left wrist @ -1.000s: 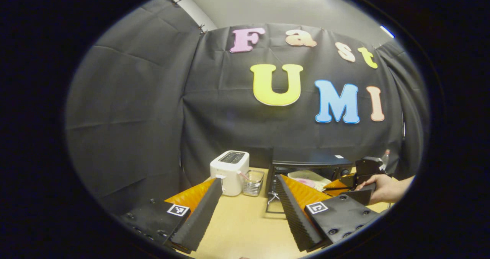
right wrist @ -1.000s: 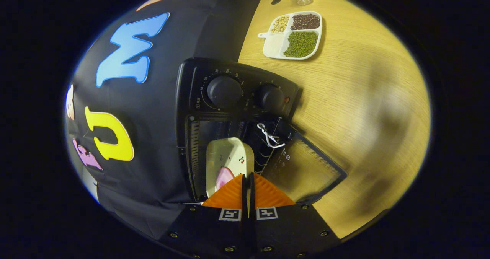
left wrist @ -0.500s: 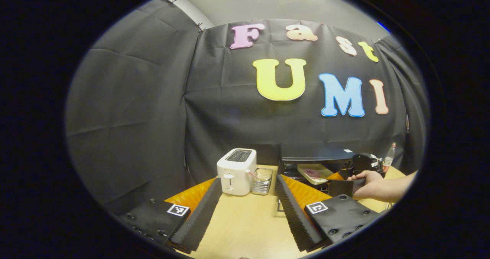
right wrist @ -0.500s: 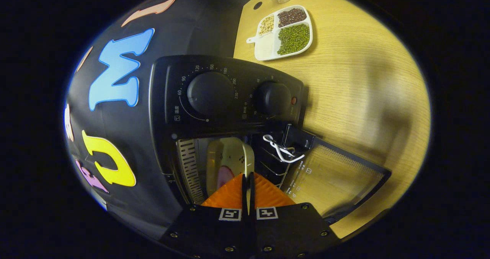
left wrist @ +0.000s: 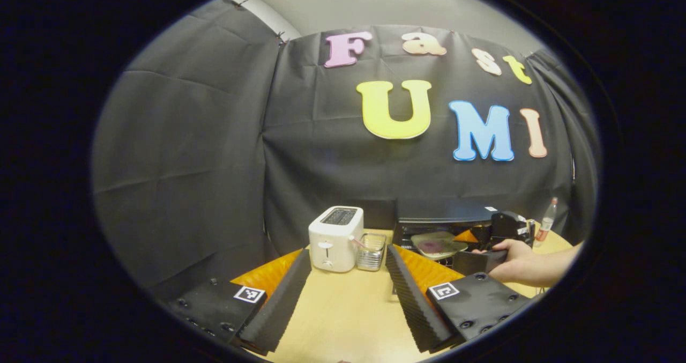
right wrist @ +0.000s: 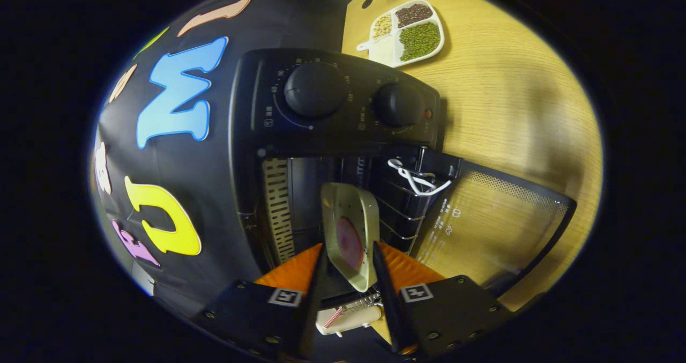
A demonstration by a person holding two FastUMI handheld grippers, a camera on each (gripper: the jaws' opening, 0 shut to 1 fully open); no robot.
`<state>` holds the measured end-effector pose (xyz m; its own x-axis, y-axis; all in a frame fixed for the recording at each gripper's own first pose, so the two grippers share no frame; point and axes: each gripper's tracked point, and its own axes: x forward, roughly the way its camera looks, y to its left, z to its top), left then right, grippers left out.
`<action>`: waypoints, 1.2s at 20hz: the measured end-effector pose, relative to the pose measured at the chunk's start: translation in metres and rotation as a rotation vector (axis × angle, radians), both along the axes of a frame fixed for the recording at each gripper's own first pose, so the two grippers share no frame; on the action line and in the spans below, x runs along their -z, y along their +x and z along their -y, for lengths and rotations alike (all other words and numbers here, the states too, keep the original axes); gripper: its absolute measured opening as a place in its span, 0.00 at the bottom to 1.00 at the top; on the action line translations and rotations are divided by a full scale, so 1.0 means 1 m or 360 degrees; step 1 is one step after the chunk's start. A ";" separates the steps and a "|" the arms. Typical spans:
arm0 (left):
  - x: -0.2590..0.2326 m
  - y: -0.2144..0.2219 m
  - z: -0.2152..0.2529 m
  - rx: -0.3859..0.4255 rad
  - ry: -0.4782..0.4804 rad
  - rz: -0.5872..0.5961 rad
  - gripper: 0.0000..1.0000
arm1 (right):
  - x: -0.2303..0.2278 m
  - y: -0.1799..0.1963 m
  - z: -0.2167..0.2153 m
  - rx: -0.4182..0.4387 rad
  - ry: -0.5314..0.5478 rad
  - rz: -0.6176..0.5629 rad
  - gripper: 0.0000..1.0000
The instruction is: Open the electric oven with the left hand, put the food in, and close the electric oven.
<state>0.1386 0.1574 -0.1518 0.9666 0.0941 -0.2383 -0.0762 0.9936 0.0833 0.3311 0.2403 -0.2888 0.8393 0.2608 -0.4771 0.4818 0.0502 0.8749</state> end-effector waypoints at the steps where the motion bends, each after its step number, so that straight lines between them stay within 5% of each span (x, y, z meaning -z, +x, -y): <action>1: -0.002 -0.001 0.003 0.0004 0.0001 0.0006 1.00 | -0.002 -0.001 -0.003 -0.0018 -0.0018 0.0004 0.60; 3: -0.004 -0.005 0.009 0.0012 -0.0006 0.0014 0.95 | -0.011 -0.006 0.002 -0.0050 -0.0048 0.0048 0.97; 14: 0.009 -0.016 0.071 0.0120 -0.0073 -0.0023 0.95 | -0.073 -0.098 0.041 -0.0556 -0.0658 0.0391 0.97; 17: 0.023 -0.018 0.091 0.0170 -0.0082 -0.0062 1.00 | -0.085 -0.125 0.062 -0.0645 -0.0839 0.0477 0.97; 24: 0.072 -0.011 0.139 0.0321 -0.0121 -0.0215 0.91 | -0.112 -0.184 0.114 -0.0809 -0.1342 0.0696 0.97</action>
